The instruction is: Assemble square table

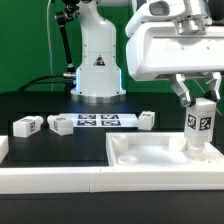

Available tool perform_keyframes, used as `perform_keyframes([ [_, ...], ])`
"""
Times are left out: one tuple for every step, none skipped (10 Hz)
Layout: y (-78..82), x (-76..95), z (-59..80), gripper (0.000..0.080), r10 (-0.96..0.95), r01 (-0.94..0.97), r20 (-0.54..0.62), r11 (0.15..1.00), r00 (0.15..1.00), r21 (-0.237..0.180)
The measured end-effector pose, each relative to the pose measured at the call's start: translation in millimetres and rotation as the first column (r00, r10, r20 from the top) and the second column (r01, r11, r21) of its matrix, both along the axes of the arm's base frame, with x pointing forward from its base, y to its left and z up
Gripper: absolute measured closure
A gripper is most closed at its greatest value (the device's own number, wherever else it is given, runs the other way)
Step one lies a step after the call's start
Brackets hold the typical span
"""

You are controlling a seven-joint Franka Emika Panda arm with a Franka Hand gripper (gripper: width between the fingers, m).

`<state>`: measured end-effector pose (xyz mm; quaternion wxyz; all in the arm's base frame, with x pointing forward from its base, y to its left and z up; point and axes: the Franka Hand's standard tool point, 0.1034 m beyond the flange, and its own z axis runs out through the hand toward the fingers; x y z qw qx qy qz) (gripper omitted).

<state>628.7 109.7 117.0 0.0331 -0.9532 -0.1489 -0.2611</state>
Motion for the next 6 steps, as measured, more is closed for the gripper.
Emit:
perform_keyframes([
  [-0.1,-0.9,-2.8,0.0508,0.0,0.0,-0.004,1.0,1.0,0.0],
  [0.2,-1.1,-4.2,0.0508,0.0,0.0,-0.006,1.0,1.0,0.0],
  [0.6,-0.7,-5.5,0.0508,0.0,0.0,-0.007,1.0,1.0,0.0],
  [0.7,0.0,-5.6,0.0508,0.0,0.0,-0.006,1.0,1.0,0.001],
  [0.7,0.0,-5.7,0.0508,0.0,0.0,-0.006,1.0,1.0,0.001],
  [1.1,-0.1,-6.1,0.0508,0.0,0.0,-0.005,1.0,1.0,0.001],
])
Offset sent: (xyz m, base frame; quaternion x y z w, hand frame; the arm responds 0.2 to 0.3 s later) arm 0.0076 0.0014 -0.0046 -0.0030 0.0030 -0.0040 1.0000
